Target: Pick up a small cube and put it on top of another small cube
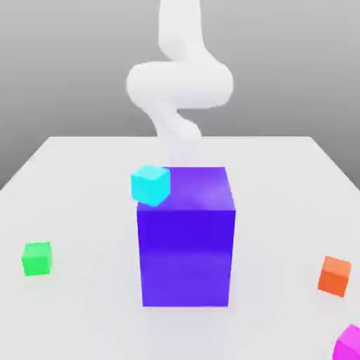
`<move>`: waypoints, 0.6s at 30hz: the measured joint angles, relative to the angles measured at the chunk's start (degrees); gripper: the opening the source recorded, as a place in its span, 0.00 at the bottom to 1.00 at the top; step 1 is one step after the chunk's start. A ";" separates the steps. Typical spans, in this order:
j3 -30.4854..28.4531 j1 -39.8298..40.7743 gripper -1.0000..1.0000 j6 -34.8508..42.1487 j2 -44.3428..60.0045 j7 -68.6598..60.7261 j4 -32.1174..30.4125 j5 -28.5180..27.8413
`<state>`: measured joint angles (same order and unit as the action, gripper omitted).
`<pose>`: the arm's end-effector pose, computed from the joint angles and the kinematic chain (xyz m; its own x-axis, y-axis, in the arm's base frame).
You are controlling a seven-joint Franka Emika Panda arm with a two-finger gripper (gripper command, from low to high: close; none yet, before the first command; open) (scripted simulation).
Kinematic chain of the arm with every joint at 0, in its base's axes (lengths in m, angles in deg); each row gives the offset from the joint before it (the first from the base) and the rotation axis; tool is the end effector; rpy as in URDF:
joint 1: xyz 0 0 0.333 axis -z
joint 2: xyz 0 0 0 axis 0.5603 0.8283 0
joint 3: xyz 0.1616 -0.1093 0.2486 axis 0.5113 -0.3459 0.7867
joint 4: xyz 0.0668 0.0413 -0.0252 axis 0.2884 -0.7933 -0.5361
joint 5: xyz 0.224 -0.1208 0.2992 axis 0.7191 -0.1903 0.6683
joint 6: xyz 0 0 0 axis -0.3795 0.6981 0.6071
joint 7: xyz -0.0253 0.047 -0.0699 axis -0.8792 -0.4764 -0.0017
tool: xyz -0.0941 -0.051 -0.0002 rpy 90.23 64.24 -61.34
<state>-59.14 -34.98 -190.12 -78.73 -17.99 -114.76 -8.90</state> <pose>0.3786 0.0162 0.6857 0.5420 -0.6835 0.4890 -0.5009 -0.7300 -0.4651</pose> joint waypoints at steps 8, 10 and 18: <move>4.11 -2.80 0.50 -3.94 16.92 -1.89 1.99 -1.47; 5.19 -3.47 0.50 -4.90 21.06 -2.24 2.47 -2.00; 9.08 -7.05 0.50 -8.69 37.73 -2.95 4.43 -5.06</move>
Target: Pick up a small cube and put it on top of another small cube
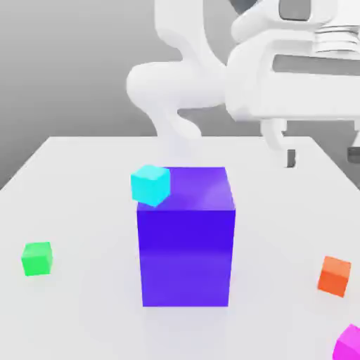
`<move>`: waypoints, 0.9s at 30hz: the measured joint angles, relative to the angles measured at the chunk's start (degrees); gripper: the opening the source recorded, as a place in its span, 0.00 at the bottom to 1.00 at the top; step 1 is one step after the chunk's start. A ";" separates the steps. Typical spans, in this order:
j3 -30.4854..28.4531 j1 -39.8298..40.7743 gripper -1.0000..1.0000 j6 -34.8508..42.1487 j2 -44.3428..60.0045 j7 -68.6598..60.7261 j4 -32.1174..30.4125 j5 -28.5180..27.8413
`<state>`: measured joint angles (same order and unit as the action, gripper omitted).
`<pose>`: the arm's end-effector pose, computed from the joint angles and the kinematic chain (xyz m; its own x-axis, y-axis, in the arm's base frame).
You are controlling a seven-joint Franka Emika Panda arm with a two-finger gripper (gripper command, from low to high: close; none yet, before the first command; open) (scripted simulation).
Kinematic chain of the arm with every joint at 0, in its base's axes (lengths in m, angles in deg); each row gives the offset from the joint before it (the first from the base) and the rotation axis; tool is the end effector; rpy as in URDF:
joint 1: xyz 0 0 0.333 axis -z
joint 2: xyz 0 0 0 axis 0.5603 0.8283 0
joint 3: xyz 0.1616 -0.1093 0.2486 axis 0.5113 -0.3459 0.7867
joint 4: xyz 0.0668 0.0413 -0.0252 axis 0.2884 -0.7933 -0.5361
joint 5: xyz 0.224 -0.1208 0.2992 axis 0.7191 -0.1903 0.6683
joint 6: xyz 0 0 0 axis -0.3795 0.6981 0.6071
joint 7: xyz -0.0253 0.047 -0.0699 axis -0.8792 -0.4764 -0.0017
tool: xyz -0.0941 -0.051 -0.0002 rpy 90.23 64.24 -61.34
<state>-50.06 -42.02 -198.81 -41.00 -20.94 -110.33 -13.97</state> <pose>0.5203 0.1718 0.4320 0.8930 -0.3508 0.2820 -0.3240 -0.9359 -0.1384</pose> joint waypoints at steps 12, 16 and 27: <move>2.98 -6.93 0.50 -5.57 25.15 -0.71 2.99 -5.15; 1.69 -9.19 0.50 -10.06 33.48 0.35 4.60 -7.47; 1.64 -9.35 0.00 -10.09 33.65 0.21 4.61 -7.33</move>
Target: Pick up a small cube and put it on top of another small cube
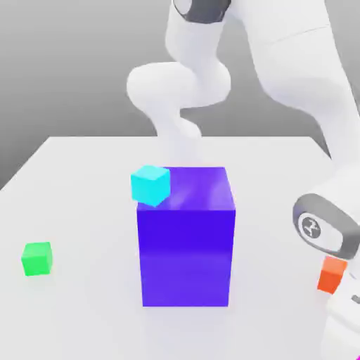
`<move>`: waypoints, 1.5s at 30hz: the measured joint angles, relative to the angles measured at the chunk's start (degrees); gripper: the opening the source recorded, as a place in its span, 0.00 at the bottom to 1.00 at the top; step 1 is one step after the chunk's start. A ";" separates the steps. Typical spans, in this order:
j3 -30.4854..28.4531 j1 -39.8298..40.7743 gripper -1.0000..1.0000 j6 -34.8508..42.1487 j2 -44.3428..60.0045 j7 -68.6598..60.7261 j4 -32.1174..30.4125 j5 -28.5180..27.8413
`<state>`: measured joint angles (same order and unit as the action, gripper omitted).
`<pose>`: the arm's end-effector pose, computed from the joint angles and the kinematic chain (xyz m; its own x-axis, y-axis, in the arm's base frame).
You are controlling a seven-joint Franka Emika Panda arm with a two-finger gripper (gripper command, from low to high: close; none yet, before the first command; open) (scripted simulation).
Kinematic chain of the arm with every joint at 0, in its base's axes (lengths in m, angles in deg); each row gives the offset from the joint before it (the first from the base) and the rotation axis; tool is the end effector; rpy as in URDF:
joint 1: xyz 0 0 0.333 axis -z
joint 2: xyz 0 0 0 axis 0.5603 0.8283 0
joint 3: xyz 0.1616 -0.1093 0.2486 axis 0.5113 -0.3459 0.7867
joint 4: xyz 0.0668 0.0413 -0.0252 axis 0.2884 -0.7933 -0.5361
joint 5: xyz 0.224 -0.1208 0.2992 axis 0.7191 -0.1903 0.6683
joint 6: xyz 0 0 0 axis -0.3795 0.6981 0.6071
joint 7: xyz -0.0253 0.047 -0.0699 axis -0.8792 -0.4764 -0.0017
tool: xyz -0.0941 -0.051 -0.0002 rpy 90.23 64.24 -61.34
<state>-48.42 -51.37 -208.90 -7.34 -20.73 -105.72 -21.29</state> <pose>0.4922 0.2844 0.1560 0.9980 -0.0635 -0.0007 -0.0635 -0.9980 -0.0010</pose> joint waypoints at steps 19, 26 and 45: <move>-23.14 22.49 0.00 0.99 -21.88 19.24 -20.14 10.98; -33.42 37.95 0.00 0.00 -29.99 32.37 -28.88 10.86; -31.64 45.98 1.00 -6.64 -26.63 33.76 -32.41 16.90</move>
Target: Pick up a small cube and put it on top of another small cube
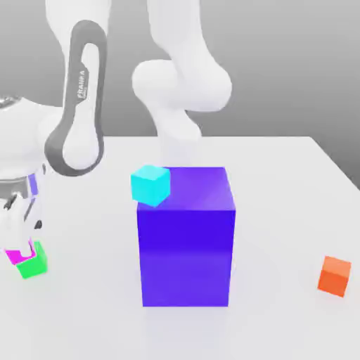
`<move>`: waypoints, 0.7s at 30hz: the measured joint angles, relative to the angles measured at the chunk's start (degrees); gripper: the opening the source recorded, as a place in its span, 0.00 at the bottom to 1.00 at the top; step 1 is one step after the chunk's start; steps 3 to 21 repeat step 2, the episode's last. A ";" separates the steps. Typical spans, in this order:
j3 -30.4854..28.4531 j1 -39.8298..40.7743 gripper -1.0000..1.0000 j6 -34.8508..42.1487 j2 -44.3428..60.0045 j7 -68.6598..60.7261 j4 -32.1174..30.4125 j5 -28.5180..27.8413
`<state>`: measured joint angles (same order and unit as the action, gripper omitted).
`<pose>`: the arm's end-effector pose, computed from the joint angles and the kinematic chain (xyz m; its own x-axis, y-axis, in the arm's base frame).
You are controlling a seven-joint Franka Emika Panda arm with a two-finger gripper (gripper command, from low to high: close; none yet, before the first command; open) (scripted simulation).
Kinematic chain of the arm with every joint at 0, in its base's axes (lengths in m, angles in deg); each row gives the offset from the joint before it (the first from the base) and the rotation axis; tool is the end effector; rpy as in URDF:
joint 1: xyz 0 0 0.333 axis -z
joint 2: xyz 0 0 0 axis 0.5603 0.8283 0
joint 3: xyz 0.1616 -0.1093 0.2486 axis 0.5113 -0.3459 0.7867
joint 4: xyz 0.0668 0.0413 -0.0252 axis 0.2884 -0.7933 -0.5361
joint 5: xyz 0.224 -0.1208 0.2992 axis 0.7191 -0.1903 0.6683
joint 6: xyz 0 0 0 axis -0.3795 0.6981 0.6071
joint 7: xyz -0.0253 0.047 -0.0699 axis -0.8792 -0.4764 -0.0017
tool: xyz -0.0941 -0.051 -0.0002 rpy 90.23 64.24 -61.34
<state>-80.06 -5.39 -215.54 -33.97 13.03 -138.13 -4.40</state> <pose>0.2672 -0.3104 0.2089 -0.6220 -0.7830 -0.0021 -0.7830 0.6220 -0.0007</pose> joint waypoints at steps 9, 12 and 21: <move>-0.09 0.98 1.00 3.70 -4.20 2.79 -0.23 -3.90; -0.09 0.98 1.00 3.70 -4.20 2.79 -0.23 -3.90; -0.09 0.98 1.00 3.70 -4.20 2.79 -0.23 -3.90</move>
